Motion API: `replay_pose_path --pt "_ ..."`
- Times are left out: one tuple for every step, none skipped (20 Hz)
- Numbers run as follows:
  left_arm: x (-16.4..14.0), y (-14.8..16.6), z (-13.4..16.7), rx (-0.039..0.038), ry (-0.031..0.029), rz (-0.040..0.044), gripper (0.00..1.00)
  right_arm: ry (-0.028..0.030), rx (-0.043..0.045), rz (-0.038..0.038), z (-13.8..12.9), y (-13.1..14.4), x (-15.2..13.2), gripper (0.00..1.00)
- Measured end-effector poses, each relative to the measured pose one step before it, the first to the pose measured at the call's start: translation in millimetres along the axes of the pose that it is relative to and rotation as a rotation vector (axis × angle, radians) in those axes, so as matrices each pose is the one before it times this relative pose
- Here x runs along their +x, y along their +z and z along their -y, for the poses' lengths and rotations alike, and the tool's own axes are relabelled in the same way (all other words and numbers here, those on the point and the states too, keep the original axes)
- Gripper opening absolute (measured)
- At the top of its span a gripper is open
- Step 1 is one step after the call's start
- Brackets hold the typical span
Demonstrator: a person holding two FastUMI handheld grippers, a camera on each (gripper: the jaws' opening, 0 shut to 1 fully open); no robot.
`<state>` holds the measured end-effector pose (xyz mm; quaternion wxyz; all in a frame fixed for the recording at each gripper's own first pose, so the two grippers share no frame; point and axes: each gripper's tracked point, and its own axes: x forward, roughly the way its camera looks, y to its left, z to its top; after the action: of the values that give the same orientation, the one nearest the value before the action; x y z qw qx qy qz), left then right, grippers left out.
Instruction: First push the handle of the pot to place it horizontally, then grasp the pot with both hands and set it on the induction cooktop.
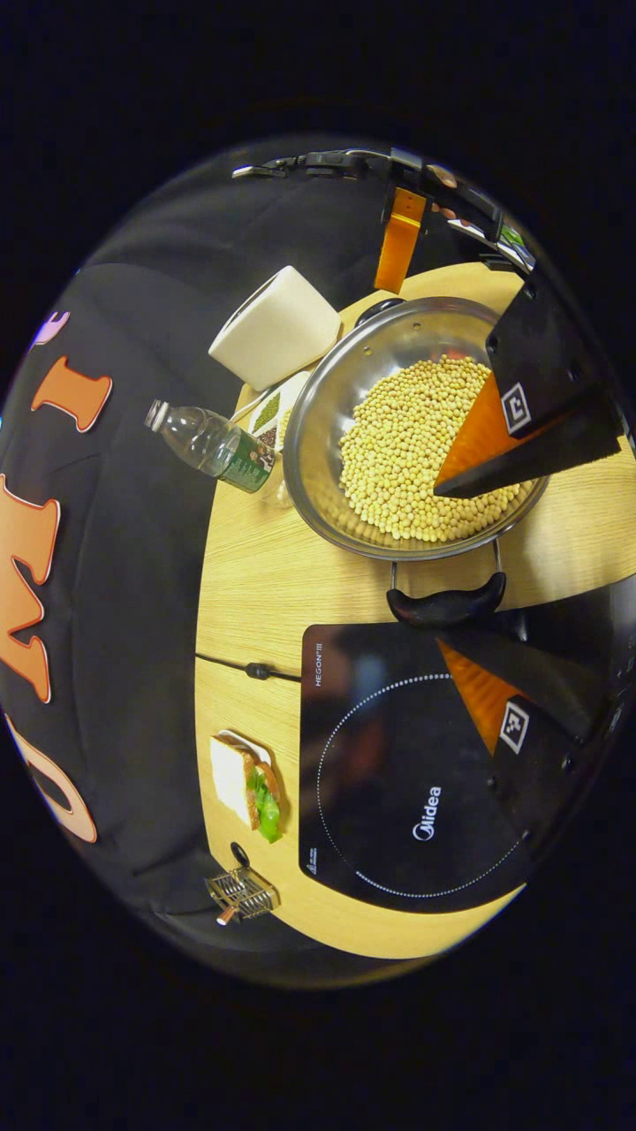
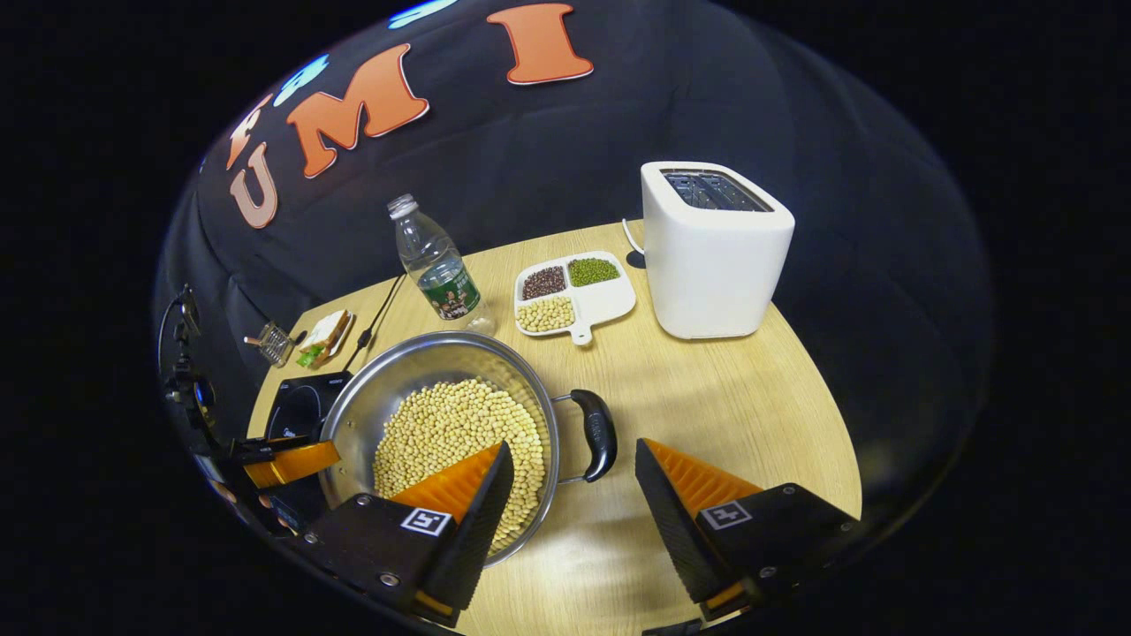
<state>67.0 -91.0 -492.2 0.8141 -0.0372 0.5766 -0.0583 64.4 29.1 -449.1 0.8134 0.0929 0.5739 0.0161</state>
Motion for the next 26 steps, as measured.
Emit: replay_pose_path --pt "1.47 1.02 0.77 0.00211 -0.00532 0.00372 0.94 -0.00408 -0.00667 -0.00329 1.82 -1.26 1.59 0.87" --pt "1.16 0.33 1.18 0.00091 -0.00774 0.00385 0.94 -0.01052 -0.00550 -0.00342 2.76 -1.57 1.32 0.87" --pt "1.75 2.29 1.75 -0.00153 -0.00829 0.00756 0.94 -0.01958 -0.00244 -0.00155 6.00 -0.18 2.47 0.87" --pt "2.75 1.72 4.33 -0.00158 -0.00529 0.00727 0.96 -0.01974 -0.00137 -0.00343 4.70 -0.92 4.22 0.87" --pt "3.67 2.30 3.30 -0.00474 -0.00438 0.00906 0.96 -0.00956 -0.00024 -0.00614 2.48 -1.78 3.37 0.87" --pt "2.69 1.70 4.05 -0.00390 -0.00521 0.00536 0.91 -0.00146 0.00032 -0.01152 0.27 -4.52 2.40 0.87" --pt "2.49 2.17 4.90 0.00439 -0.00793 0.00787 0.90 0.00034 -0.00368 -0.00746 0.66 -2.49 1.92 0.87" --pt "3.92 1.03 4.77 0.00489 -0.01003 0.00436 0.88 -0.01076 -0.00612 -0.00792 2.28 -3.05 2.12 0.87" --pt "3.35 1.65 5.40 0.00420 -0.00929 0.00454 0.88 -0.02849 -0.01171 0.00309 6.53 0.11 2.44 0.87" --pt "3.45 0.92 5.21 0.00717 -0.01029 0.00693 0.88 -0.02318 -0.00834 0.00212 5.66 -1.13 2.76 0.87" --pt "4.02 1.50 3.44 0.01034 -0.00581 0.00577 0.88 -0.01779 -0.00355 0.00207 3.34 0.62 2.09 0.87" --pt "4.65 0.29 2.65 0.01539 0.00078 0.00609 0.90 -0.01094 0.00201 -0.00002 3.68 -0.93 -0.33 0.87" --pt "4.85 -0.31 0.84 0.01276 0.00980 0.00089 0.90 -0.00563 0.00560 0.00247 1.52 0.69 1.60 0.87" --pt "4.86 -0.62 0.13 0.01217 0.01481 0.00448 0.90 -0.00023 0.00607 0.00047 0.99 0.30 1.13 0.85" --pt "2.70 1.00 0.19 0.01989 0.01709 0.00897 0.90 -0.00423 0.00317 -0.00046 1.36 0.60 2.23 0.84" --pt "3.95 0.71 -0.15 0.02804 0.01711 0.01042 0.90 -0.00923 0.00044 0.00014 2.65 -1.03 2.81 0.82" --pt "2.73 0.31 -0.28 0.02744 0.01676 0.00862 0.90 -0.00819 -0.00379 0.00100 0.83 0.13 2.13 0.81" --pt "3.99 0.41 0.33 0.02158 0.01111 0.00633 0.90 -0.00935 -0.00602 0.00095 1.45 0.01 1.51 0.80" --pt "3.51 -0.41 -0.04 0.01354 0.00526 -0.00116 0.90 -0.00911 -0.01282 0.00033 1.15 -0.23 1.46 0.75" --pt "2.39 -1.43 0.53 0.00493 0.00121 -0.00036 0.90 -0.00737 -0.01592 0.00050 -1.45 -1.45 2.98 0.79" --pt "4.72 -0.56 -3.88 0.00502 0.01346 -0.00526 0.90 -0.00746 -0.02432 -0.00051 -1.12 -0.60 2.90 0.74" --pt "4.17 -3.21 -0.57 -0.00381 -0.00397 -0.01024 0.87 -0.00589 -0.01525 -0.00003 0.47 -0.69 1.22 0.79" --pt "3.98 -1.98 1.49 -0.00715 -0.00164 -0.01112 0.85 -0.00438 -0.00463 -0.00098 0.40 0.46 1.06 0.79" --pt "6.57 -5.72 1.12 0.00212 -0.00214 -0.01863 0.85 -0.00247 -0.00352 -0.00158 0.92 -0.90 1.38 0.79" --pt "3.49 -5.69 1.28 -0.00442 0.00278 -0.02044 0.84 -0.00192 -0.00186 -0.00412 -0.78 -0.56 1.95 0.79" --pt "3.75 -0.77 0.23 0.00204 0.01044 0.00105 0.86 -0.00290 -0.00388 -0.00222 0.52 -0.65 1.71 0.79"
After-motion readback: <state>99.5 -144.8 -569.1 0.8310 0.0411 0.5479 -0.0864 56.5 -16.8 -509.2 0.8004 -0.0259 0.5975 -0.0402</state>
